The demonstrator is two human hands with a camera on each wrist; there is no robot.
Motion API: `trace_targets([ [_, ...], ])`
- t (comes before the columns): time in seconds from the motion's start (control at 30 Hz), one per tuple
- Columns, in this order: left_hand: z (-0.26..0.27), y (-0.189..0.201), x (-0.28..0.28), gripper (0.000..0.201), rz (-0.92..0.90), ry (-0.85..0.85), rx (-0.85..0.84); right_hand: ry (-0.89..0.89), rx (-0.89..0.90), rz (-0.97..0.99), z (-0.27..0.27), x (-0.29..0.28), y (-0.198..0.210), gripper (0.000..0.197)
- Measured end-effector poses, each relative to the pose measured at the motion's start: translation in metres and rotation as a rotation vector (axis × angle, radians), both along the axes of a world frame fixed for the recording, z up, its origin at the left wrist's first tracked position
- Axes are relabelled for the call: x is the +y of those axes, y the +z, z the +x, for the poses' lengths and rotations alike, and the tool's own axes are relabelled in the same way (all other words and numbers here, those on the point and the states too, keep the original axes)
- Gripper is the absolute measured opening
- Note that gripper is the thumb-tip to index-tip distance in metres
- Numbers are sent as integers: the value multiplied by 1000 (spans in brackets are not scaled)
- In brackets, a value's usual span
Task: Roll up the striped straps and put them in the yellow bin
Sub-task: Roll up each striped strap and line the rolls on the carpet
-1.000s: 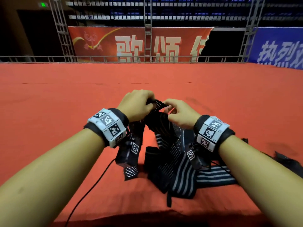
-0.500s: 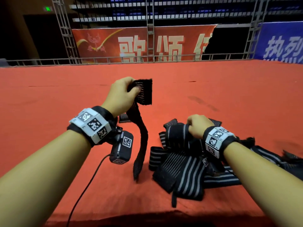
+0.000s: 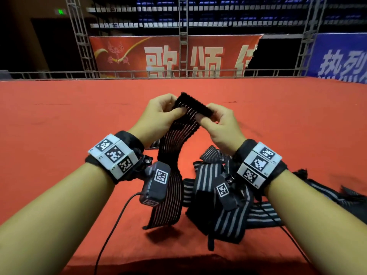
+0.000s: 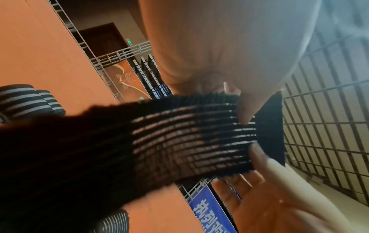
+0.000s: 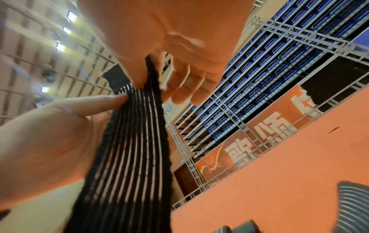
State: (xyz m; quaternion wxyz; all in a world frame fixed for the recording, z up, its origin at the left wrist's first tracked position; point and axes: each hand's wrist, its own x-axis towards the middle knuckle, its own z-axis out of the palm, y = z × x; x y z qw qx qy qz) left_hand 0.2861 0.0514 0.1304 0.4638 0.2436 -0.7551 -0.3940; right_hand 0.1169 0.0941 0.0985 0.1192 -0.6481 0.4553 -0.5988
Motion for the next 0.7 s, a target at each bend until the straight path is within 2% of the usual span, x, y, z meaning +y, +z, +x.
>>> trace_targets([
  [0.1, 9, 10, 4, 19, 27, -10, 21, 99, -85, -19, 11, 5, 21, 6],
  [0.23, 24, 22, 13, 13, 29, -11, 32, 162, -56, -14, 24, 15, 43, 16],
  [0.3, 29, 27, 19, 19, 19, -20, 44, 161, -24, 9, 28, 21, 52, 22],
  [0.4, 35, 34, 29, 12, -63, -24, 41, 232, -22, 102, 34, 33, 59, 18],
  [0.47, 40, 37, 32, 13, -114, -3, 14, 242, -38, 119, 36, 40, 60, 20],
  [0.57, 49, 39, 34, 17, -136, 39, 12, 183, 6, 99, 34, 49, 53, 10],
  [0.7, 54, 31, 30, 20, -136, 110, 37, 133, 112, 233, 21, 54, 22, 23],
])
